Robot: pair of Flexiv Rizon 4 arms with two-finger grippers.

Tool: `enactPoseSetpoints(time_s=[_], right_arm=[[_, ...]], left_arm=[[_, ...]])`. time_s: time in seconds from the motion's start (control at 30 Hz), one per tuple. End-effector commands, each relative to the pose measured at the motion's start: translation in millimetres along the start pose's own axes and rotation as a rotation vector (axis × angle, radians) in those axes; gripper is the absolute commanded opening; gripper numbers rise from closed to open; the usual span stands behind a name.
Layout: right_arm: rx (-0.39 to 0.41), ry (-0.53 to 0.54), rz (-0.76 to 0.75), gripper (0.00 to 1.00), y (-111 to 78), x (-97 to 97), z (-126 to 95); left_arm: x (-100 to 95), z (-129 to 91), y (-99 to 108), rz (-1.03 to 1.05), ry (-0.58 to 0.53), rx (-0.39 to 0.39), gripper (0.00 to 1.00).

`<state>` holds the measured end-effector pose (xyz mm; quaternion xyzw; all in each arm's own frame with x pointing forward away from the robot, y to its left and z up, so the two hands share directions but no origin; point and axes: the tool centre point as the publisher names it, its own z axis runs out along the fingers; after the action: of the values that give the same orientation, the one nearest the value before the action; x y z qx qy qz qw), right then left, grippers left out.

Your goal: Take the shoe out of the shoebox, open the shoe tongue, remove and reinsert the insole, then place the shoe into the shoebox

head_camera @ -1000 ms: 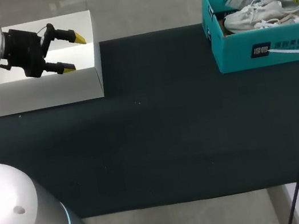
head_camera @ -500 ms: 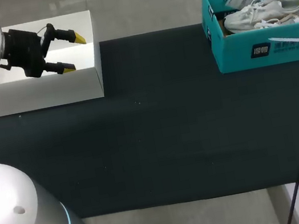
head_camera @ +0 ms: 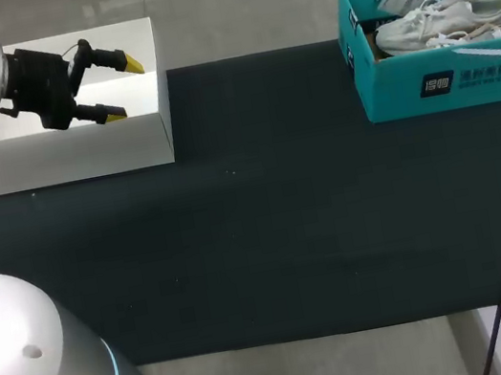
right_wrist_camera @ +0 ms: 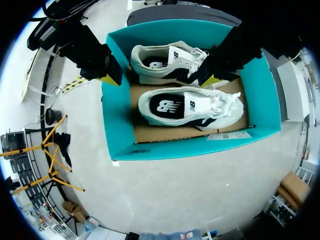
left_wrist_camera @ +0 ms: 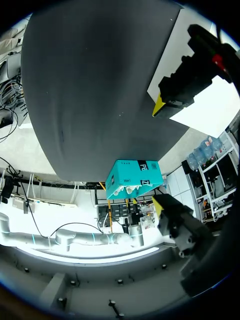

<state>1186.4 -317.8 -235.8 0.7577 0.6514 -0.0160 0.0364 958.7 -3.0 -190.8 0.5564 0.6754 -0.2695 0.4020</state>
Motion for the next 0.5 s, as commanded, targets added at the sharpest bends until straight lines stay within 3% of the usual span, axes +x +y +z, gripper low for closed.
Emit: enactPoseSetpoints(time_s=[0.03,0.17,0.5], right_arm=[[-0.041,0.01,-0.005,1.0,-20.8,8.4,-4.1],[-0.065,0.031,0.003,1.0,-30.9,17.7,-5.7],[-0.065,0.031,0.003,1.0,-30.9,17.7,-5.7]], left_arm=[[-0.2,0.1,-0.3,0.001,0.002,-0.001,1.0],[-0.2,0.1,-0.3,0.001,0.002,-0.001,1.0],[-0.2,0.1,-0.3,0.001,0.002,-0.001,1.0]])
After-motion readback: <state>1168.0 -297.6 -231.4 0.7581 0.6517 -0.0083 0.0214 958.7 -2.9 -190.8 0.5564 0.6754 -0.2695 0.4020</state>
